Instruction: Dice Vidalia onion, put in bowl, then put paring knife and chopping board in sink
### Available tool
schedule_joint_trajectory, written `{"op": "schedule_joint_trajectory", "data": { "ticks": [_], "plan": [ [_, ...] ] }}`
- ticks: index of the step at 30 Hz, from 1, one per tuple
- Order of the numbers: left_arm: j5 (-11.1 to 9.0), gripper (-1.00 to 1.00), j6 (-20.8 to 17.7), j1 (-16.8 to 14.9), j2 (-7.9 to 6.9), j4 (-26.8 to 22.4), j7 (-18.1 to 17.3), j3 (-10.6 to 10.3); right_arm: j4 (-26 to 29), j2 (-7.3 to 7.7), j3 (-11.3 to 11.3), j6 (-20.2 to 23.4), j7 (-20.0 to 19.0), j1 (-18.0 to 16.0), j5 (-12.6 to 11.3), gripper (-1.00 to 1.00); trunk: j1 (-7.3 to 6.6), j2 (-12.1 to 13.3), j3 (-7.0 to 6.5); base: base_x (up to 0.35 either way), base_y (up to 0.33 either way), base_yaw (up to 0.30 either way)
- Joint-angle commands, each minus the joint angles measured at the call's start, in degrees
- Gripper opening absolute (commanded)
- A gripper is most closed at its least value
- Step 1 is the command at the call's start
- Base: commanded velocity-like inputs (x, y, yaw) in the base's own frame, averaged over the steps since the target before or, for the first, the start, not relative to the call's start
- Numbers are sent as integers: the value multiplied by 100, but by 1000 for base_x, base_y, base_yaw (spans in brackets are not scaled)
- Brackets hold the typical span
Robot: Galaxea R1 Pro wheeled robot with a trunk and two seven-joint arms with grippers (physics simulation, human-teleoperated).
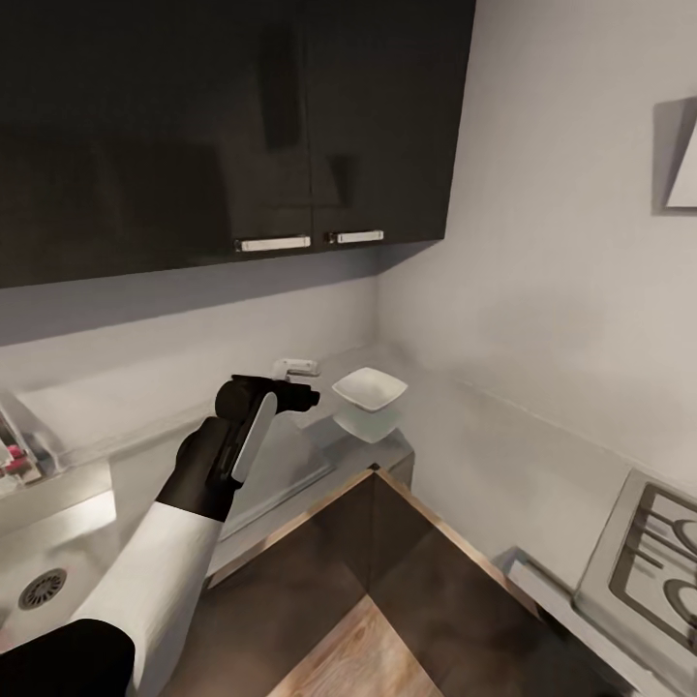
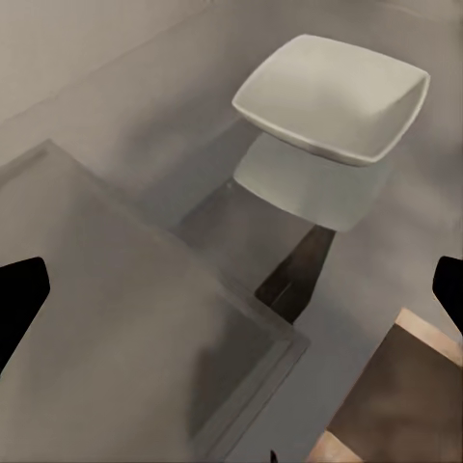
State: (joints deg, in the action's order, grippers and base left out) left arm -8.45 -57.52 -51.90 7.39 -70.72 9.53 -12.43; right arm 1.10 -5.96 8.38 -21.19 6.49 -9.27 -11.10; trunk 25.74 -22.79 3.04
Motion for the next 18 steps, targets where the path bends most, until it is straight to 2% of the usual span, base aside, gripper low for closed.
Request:
{"op": "schedule_joint_trajectory", "data": {
  "ticks": [1,5,11,18],
  "plan": [
    [-60,100,-17,-5,-1,-3,57,-5,-1,-13,53,-17,14,-5,-45,100,4,-13,14,41,0,0],
    [-60,100,-14,-4,-1,-8,57,-5,10,-5,58,-18,-9,-5,-42,100,4,-13,16,15,0,0],
    [-60,100,-13,-4,-2,16,57,-6,13,32,56,-17,-375,-5,-35,100,4,-13,16,2,0,0],
    [-60,100,-13,-4,-9,23,57,-6,13,33,50,-16,-432,-5,-40,100,4,-13,16,0,0,0]
  ]
}}
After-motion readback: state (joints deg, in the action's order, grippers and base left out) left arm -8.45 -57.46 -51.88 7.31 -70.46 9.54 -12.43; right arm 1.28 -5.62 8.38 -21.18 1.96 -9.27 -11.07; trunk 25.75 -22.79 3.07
